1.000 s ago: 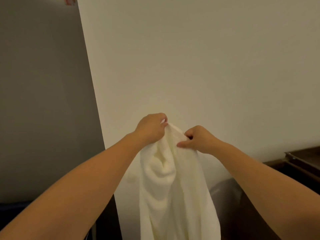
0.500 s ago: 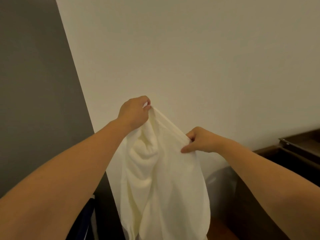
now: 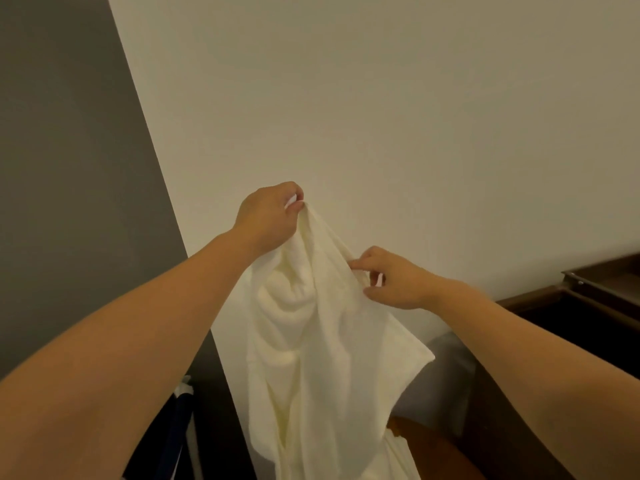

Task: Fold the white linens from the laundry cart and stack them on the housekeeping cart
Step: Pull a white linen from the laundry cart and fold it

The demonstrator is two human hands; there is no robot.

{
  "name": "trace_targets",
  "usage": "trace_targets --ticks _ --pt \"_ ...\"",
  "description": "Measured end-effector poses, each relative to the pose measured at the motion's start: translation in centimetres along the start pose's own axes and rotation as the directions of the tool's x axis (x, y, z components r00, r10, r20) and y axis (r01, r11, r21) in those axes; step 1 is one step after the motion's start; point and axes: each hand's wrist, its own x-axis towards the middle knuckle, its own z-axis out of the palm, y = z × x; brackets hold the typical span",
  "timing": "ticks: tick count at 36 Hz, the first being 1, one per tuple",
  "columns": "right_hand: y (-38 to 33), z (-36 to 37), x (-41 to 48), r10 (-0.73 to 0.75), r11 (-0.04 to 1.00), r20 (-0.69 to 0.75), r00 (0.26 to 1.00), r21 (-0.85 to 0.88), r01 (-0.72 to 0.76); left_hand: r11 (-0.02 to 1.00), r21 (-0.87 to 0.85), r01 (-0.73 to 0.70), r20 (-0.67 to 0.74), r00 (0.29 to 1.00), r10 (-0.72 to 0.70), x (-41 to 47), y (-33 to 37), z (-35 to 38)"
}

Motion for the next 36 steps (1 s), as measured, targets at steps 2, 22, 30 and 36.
trace_targets --ticks 2,22,30,36 --pt "-0.4 0.4 0.4 0.034 0.998 0.091 0.995 -0.055 -0.029 1.0 0.005 -0.019 -0.014 1.0 0.019 0.0 0.2 0.1" --pt "3.6 5.7 -1.7 0.331 0.938 0.262 0.906 -0.191 -0.288 0.998 0.029 0.05 -0.062 0.997 -0.048 0.0 -1.1 -1.2" --pt "6.5 6.5 -3.1 0.368 0.929 0.187 0.911 -0.028 -0.369 0.995 0.033 0.097 -0.11 0.99 -0.092 0.4 -2.5 -2.3" --pt "8.1 6.3 -4.0 0.369 0.919 0.141 0.919 0.09 -0.383 0.982 0.026 0.188 -0.131 0.974 -0.183 0.5 -3.6 -2.5"
